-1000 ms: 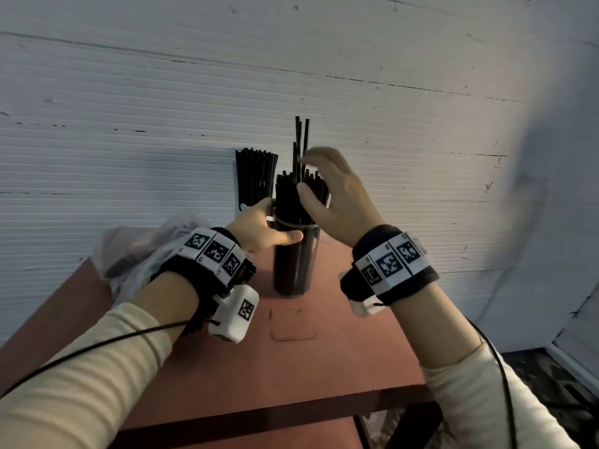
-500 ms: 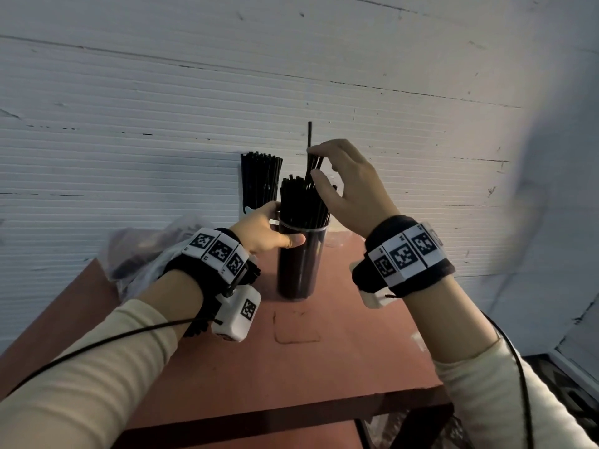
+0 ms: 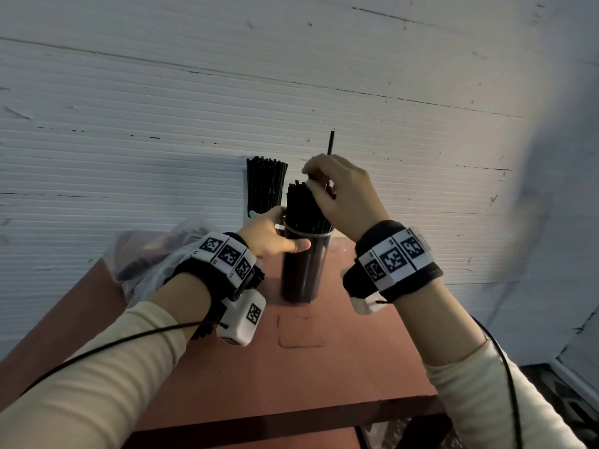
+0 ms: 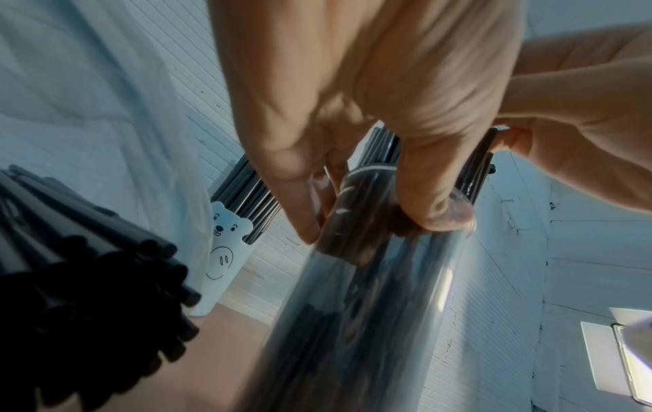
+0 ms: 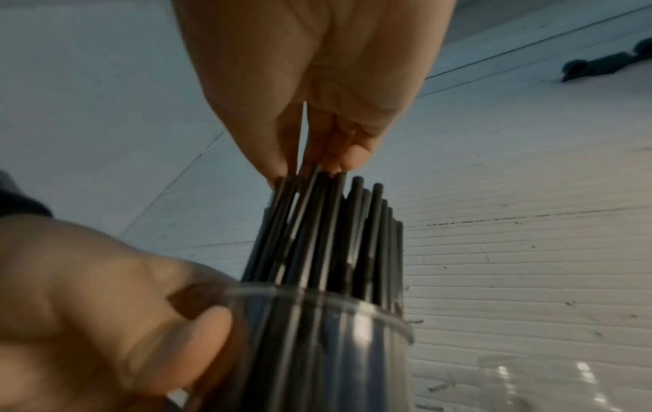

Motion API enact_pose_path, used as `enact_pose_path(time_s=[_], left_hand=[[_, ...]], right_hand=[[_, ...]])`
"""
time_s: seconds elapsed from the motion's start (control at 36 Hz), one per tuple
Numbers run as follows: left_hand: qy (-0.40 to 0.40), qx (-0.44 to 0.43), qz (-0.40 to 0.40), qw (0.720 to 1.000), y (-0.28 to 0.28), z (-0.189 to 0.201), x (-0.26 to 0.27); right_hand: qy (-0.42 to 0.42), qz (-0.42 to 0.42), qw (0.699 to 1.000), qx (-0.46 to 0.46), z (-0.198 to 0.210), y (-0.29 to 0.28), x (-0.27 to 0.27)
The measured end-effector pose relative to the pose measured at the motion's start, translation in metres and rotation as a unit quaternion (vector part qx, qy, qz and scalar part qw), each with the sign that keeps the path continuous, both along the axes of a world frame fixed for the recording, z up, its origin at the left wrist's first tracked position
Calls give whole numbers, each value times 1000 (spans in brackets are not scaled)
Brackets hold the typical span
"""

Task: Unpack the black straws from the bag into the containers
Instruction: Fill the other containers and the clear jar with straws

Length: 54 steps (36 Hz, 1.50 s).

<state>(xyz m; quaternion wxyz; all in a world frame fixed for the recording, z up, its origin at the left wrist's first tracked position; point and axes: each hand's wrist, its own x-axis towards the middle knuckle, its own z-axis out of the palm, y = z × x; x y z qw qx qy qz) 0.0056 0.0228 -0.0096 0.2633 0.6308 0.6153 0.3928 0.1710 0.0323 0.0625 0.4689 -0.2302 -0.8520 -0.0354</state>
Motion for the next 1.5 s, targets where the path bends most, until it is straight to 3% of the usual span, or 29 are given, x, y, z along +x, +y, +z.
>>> enact_pose_path(time_s=[0.14, 0.36, 0.78, 0.86, 1.11, 1.28, 1.5], left_hand=[[-4, -5, 0, 1000, 1, -1, 1], [-7, -12, 0, 1000, 0, 0, 3], [0, -7, 26, 1000, -4, 0, 7], [8, 10, 54, 998, -6, 1, 12], [-11, 65, 104, 992, -12, 0, 28], [-25, 32, 78, 996, -14, -2, 27], [-27, -41, 22, 999, -11, 5, 14]], right_hand=[[91, -4, 995, -38, 16, -6, 2], [85, -46, 992, -77, 19, -2, 6], [103, -1, 992, -74, 13, -19, 9], [141, 18, 986, -86, 6, -20, 10], [106, -1, 982, -157, -4, -17, 6], [128, -16, 973, -193, -13, -16, 3], [131, -32, 979, -154, -22, -20, 7]])
